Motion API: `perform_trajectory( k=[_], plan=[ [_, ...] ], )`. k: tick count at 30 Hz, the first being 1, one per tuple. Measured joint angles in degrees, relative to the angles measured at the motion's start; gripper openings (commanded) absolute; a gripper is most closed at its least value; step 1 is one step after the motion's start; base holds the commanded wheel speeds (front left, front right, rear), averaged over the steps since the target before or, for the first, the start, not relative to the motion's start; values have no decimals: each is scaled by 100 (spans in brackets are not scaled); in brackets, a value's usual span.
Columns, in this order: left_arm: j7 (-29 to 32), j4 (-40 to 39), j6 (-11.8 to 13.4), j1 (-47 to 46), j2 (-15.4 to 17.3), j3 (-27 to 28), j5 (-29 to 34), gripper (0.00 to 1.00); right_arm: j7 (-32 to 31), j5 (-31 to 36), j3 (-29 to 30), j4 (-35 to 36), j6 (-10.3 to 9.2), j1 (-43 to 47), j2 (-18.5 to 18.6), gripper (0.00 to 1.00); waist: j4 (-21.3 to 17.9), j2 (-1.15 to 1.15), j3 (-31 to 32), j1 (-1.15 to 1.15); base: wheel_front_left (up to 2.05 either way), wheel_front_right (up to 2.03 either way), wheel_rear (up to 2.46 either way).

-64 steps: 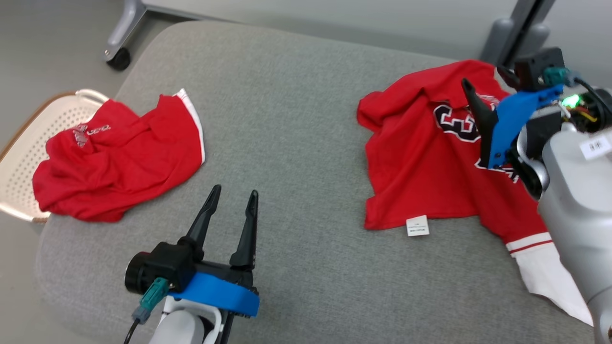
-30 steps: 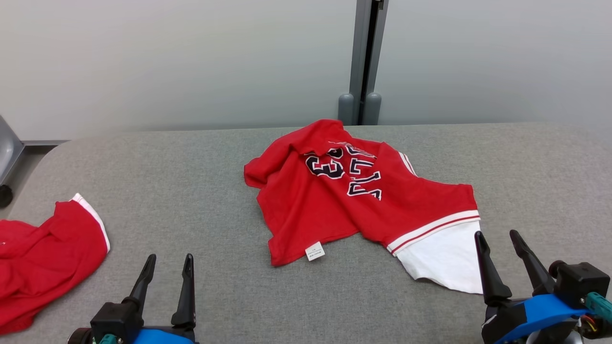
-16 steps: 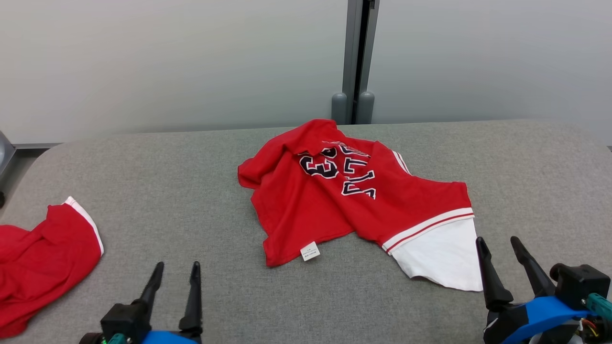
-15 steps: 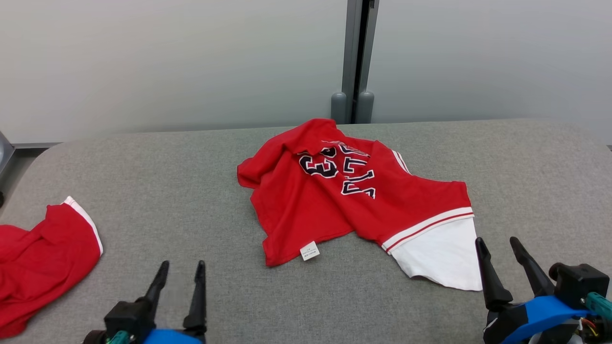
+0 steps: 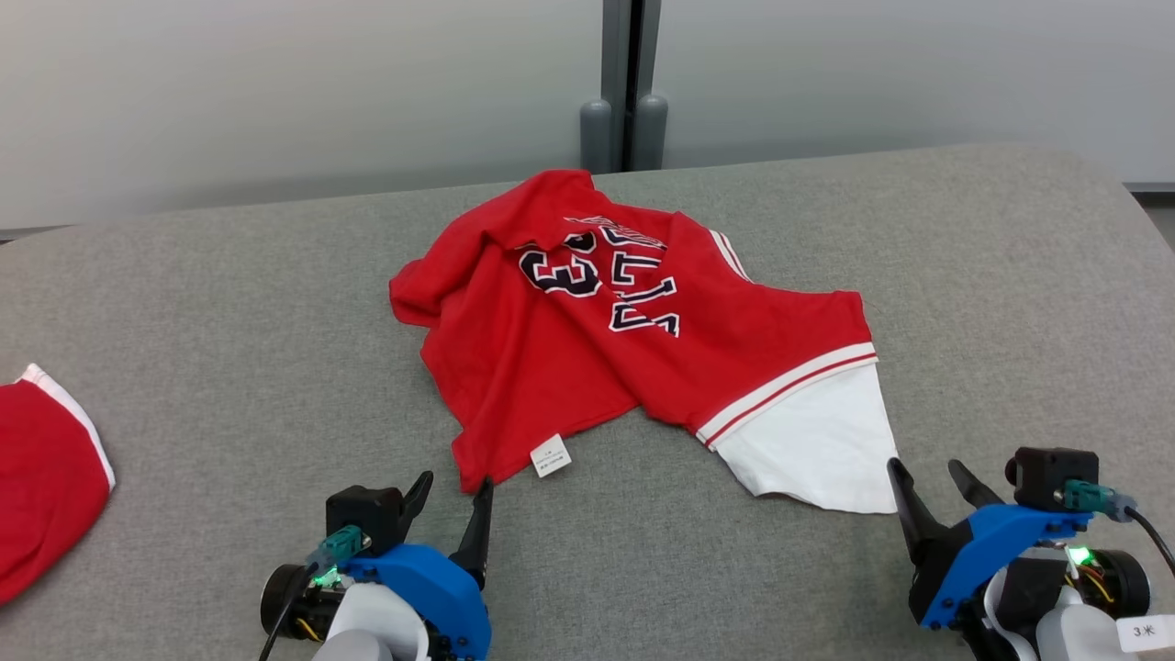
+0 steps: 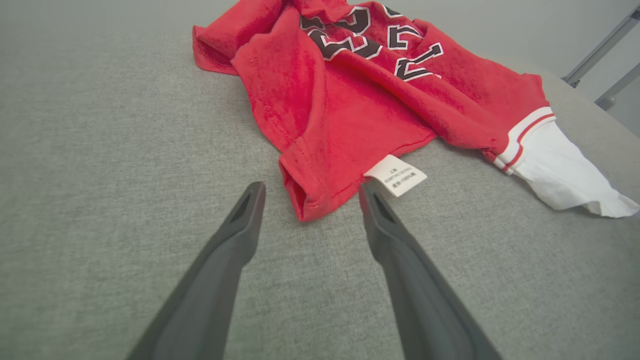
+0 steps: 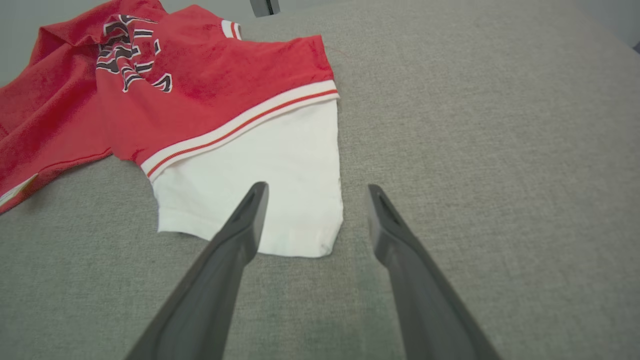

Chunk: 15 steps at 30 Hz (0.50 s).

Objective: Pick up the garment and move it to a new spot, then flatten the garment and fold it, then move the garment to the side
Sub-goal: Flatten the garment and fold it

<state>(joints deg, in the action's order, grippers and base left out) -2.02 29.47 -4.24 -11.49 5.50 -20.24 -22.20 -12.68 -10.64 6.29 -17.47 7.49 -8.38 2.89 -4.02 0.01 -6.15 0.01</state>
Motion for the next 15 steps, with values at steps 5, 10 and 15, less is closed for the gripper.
perform_trajectory(
  k=[5,10,15],
  plan=[
    [-41,488,177,-318,-86,0,-16,100,146,18,-30,-637,0,-458,-2,100,-110,0,-235,0,0,0,0],
    [-133,851,344,-556,-138,-19,-14,100,366,77,-54,-1229,0,-845,-1,100,-162,0,-434,0,0,0,0],
    [-324,1105,423,-787,-207,-93,-54,100,544,154,-234,-1886,0,-1203,-1,100,-142,0,-630,0,0,0,0]
  ],
)
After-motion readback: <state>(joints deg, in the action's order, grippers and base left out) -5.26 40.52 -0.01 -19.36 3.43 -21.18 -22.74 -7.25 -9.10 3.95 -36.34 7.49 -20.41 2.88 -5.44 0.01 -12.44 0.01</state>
